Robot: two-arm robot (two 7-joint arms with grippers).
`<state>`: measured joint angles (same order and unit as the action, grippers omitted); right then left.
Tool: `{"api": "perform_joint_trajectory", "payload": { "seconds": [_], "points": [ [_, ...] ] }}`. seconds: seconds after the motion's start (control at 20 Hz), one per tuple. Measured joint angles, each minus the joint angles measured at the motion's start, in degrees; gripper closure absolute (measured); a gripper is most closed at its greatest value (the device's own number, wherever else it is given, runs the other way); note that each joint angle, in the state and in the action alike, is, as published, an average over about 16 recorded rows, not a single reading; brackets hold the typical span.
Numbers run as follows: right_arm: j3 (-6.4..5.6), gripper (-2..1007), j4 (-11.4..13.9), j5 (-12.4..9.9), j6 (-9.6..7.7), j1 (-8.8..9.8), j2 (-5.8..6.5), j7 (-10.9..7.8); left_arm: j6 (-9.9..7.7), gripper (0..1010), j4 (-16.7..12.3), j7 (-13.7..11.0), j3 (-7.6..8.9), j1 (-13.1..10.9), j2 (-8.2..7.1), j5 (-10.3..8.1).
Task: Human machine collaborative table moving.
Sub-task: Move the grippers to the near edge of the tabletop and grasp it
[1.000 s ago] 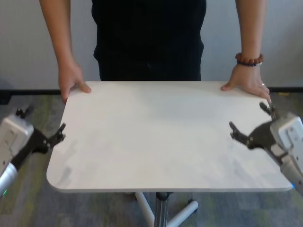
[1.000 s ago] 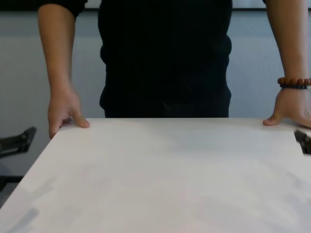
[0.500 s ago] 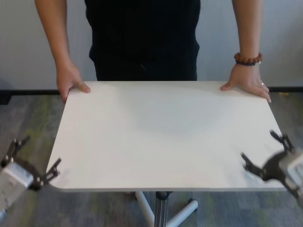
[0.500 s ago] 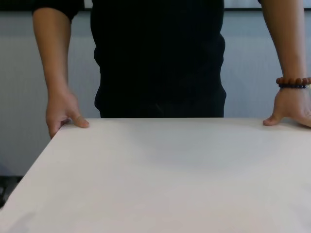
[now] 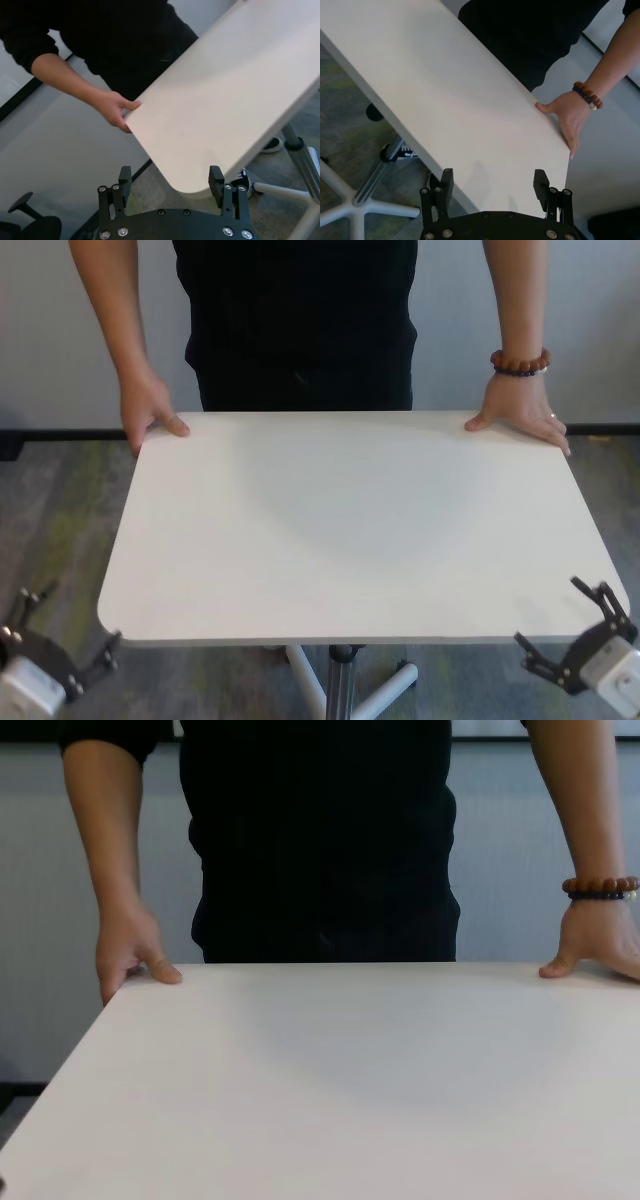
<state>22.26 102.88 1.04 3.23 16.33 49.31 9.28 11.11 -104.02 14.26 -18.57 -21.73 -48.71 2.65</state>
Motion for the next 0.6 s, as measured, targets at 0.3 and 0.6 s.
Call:
{"api": "perform_joint_trajectory", "payload": {
  "seconds": [0.3, 0.6],
  "points": [
    [0.33, 5, 1.6, 4.6, -2.56, 2.43, 0.84, 1.55, -1.01, 10, 0.2, 3.0, -1.58, -1.8, 0.57, 8.91],
    [1.16, 5, 1.3, 9.9, -5.56, 2.43, 0.34, 2.91, -4.00, 10, 1.3, 5.3, -4.39, -1.0, 2.18, 19.62]
  ]
}}
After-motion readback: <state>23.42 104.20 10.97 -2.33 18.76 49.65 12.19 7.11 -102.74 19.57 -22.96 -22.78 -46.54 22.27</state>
